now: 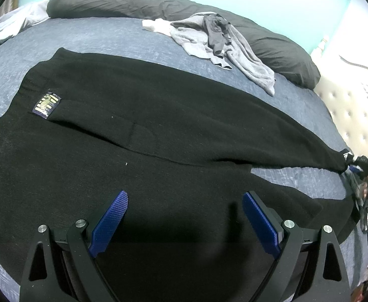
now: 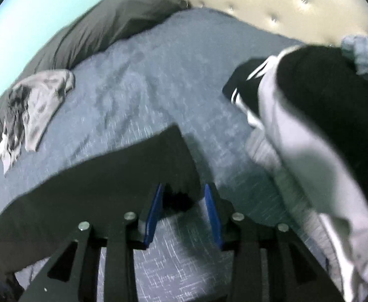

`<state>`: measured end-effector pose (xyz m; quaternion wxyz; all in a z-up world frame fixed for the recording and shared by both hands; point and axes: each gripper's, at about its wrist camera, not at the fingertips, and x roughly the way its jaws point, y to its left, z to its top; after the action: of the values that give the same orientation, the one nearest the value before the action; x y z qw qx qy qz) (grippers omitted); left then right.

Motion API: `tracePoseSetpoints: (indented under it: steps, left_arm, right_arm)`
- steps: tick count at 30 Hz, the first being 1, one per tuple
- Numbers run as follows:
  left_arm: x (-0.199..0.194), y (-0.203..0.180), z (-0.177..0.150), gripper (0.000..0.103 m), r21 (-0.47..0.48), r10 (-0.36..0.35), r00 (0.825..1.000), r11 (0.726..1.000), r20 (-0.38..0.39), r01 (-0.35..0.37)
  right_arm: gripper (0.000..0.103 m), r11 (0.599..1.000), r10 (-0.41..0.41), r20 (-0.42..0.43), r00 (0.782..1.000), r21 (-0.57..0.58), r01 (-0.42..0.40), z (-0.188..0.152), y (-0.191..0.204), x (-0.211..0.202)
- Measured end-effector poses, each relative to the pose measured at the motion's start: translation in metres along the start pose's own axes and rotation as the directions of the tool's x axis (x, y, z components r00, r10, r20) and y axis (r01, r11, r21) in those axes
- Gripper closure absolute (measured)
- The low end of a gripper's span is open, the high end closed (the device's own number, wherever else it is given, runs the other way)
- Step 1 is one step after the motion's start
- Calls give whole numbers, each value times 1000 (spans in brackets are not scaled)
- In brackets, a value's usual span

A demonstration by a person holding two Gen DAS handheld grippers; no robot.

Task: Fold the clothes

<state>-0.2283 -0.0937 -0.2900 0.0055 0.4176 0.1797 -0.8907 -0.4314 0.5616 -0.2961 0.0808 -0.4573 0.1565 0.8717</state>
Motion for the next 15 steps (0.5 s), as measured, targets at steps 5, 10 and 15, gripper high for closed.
tracePoseSetpoints:
  steps: [5, 10, 15]
  left_arm:
    - [0, 0, 0, 8, 2, 2, 1000, 1000, -1, -2]
    - [1, 0, 0, 8, 2, 4, 1000, 1000, -1, -4]
    - [3, 0, 0, 8, 5, 9, 1000, 1000, -2, -9]
  right_arm:
    - [61, 997, 43, 12, 999, 60, -44, 12, -8, 5]
    - [59, 996, 45, -43, 998, 75, -41, 24, -8, 28]
    - [76, 999, 37, -72, 997, 32, -35, 22, -3, 41]
